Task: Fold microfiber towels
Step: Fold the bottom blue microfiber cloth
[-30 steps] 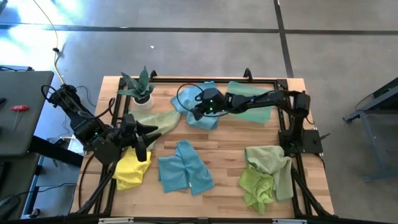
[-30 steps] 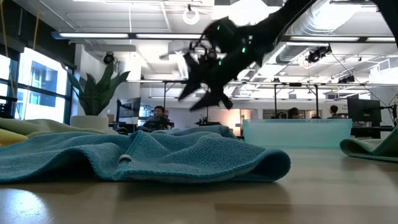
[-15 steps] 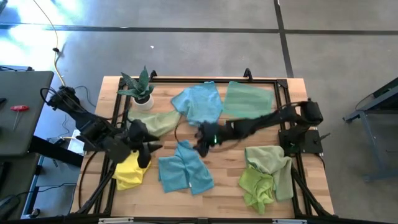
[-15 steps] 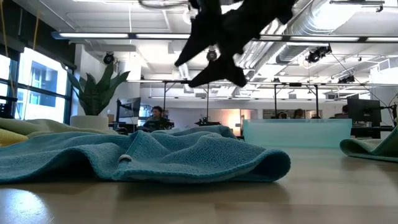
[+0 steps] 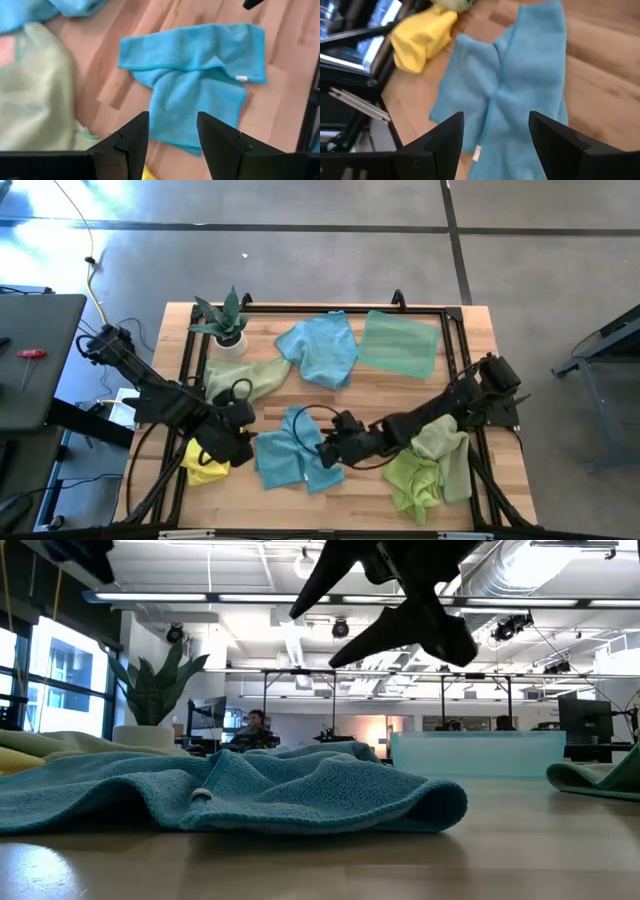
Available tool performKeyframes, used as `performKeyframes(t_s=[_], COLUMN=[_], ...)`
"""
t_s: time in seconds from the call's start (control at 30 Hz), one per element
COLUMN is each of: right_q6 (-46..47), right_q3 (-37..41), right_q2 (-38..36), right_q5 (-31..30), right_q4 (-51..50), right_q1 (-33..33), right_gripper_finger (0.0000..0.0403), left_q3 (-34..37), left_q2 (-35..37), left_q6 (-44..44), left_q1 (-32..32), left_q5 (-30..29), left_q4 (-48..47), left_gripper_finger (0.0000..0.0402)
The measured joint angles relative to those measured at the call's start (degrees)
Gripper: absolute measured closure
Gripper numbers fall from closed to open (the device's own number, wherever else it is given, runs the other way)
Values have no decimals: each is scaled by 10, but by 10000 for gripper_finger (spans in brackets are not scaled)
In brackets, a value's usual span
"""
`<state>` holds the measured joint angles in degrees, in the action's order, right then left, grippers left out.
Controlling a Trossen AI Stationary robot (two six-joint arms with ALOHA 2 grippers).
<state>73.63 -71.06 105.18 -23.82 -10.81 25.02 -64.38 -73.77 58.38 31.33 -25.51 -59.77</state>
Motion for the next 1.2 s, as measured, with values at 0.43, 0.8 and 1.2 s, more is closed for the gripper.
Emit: performKeyframes(t_s=[0.43,0.8,1.2], right_q6=[44,-1,22], right_q3=[-257,-495,-624], right_q2=[151,319,402], right_q5=[159,228,233], right_q4=[-242,-418,-489], right_q1=[-4,6,17], right_gripper_finger=[185,185,185], left_q3=[0,-2,-6], left_q2=[5,5,15], left_q6=[115,158,160], left_q1=[73,118,133], left_q5=[-7,-20,-35], left_q4=[67,75,73], left_gripper_finger=[245,245,245])
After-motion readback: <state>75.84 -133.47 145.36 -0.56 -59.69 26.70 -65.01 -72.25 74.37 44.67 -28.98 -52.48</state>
